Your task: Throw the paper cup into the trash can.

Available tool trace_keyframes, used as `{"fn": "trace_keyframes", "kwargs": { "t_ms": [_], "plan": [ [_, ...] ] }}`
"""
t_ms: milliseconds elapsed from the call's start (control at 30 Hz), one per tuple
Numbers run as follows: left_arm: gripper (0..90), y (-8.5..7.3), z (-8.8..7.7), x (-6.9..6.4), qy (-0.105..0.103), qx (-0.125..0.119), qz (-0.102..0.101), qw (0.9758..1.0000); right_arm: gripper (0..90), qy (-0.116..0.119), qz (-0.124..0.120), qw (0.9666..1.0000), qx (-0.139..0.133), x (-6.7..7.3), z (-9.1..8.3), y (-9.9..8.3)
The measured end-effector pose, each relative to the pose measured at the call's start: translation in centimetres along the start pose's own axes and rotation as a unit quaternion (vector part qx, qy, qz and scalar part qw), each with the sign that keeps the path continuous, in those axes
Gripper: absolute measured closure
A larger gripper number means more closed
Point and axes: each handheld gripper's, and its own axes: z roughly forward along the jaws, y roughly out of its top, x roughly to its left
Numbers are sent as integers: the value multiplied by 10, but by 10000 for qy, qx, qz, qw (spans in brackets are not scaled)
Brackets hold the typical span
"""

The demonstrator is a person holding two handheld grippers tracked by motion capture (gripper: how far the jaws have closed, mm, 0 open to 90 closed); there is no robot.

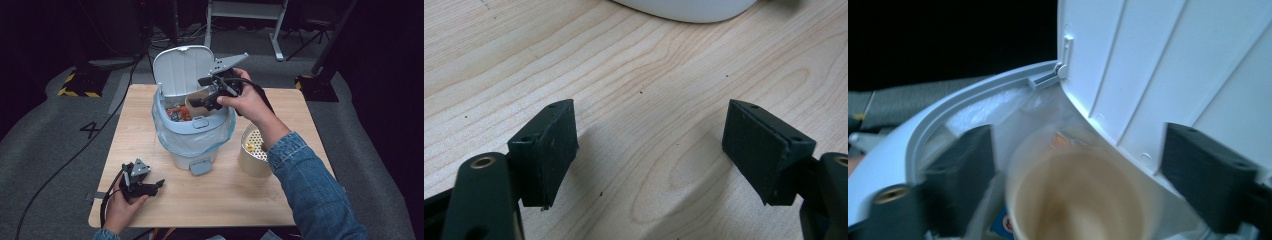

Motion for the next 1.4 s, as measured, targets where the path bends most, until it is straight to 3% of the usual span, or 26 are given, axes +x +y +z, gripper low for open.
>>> {"fn": "trace_keyframes", "kwargs": {
  "t_ms": [167, 367, 600, 967, 1400],
  "plan": [
    [225, 0, 0, 0, 1, 1, 2, 10000, 156, -66, -73, 9999, -109, 1, -5, 1],
    [225, 0, 0, 0, 1, 0, 1, 10000, 161, -136, -168, 9995, -221, 1, -26, 3],
    [225, 0, 0, 0, 4, 2, -2, 10000, 209, -348, -1, 9991, -243, -1, -56, -2],
    [225, 0, 0, 0, -4, 12, 11, 10000, 248, -645, 9, 9978, -169, 2, -107, -19],
    [225, -1, -1, 0, 20, 14, 0, 10000, 271, -823, 127, 9965, -96, 12, -159, -50]
  ]
}}
